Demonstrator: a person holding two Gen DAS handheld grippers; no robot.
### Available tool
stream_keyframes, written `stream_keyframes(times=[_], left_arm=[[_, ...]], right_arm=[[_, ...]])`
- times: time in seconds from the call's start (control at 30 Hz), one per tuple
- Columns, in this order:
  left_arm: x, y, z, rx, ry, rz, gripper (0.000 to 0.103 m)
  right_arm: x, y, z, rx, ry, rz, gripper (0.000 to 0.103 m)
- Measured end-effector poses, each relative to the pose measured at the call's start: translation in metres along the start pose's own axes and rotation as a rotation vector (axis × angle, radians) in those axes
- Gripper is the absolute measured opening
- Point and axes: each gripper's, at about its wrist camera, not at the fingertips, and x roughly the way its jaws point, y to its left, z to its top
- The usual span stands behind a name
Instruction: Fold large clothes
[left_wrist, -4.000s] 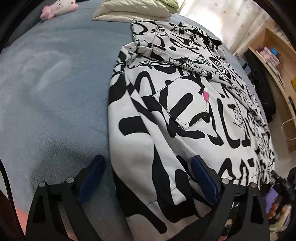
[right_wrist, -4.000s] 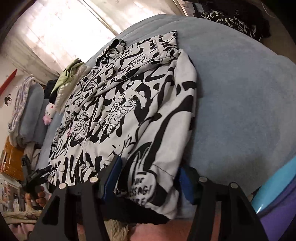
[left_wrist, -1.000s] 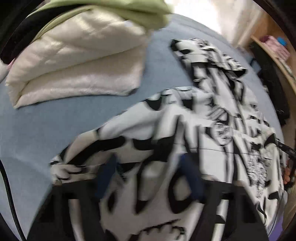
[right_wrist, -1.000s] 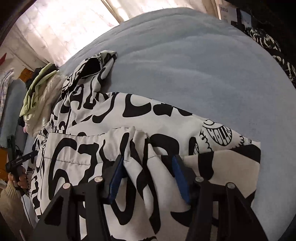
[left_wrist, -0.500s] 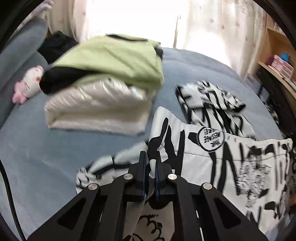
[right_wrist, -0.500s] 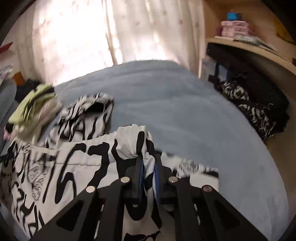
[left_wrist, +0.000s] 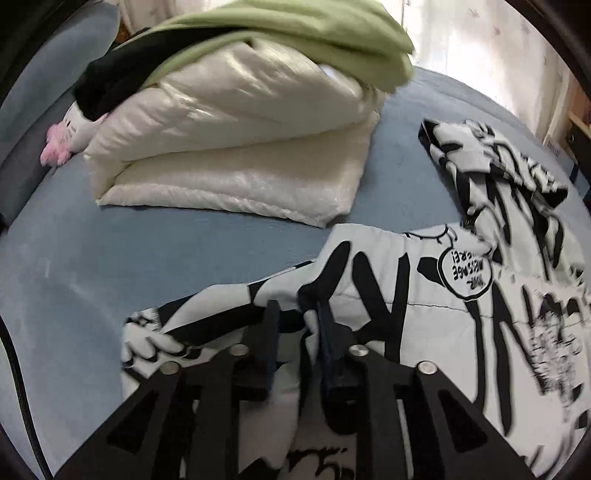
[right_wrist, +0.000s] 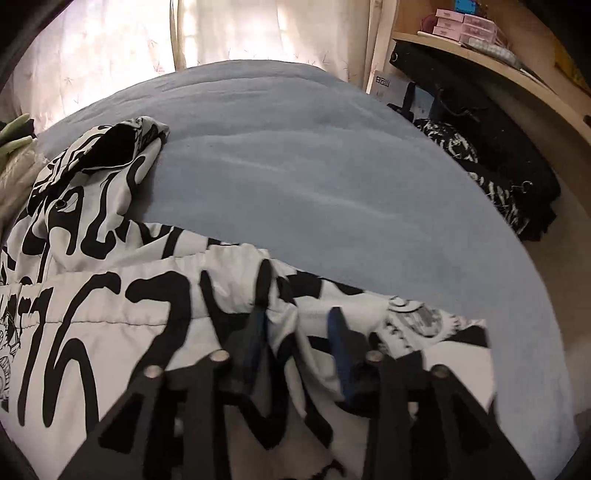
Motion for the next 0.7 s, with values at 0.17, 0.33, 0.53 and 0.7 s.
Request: stream_keyframes(times=[0.17,0.33,0.53,0.7], left_arm=[[-0.06,0.008,-0.004,-0.034,-0.125,-0.051,0.019],[-0.082,-0.038,-0.014,0.088,-0.112,-0.122,0.019],[-0.042,-0.072,-0.029,0.112,-0.022,-0.057,0.019],[-0.014,-0.05,-0.027,0.111,-0.035,-0.029,0.021]], right_arm=[[-0.057,0.013,-0.003,0.03,-0.089,0.071,0.039],[-0.096,0.08,-0.016,-0.073,-0.084,0.266,0.052],[-0.075,0.154,-0.036,-0.191,0.023,0.383,0.052],[-0.048,0.108,-0.032,-0.134,-0.019,0.232,0.048]])
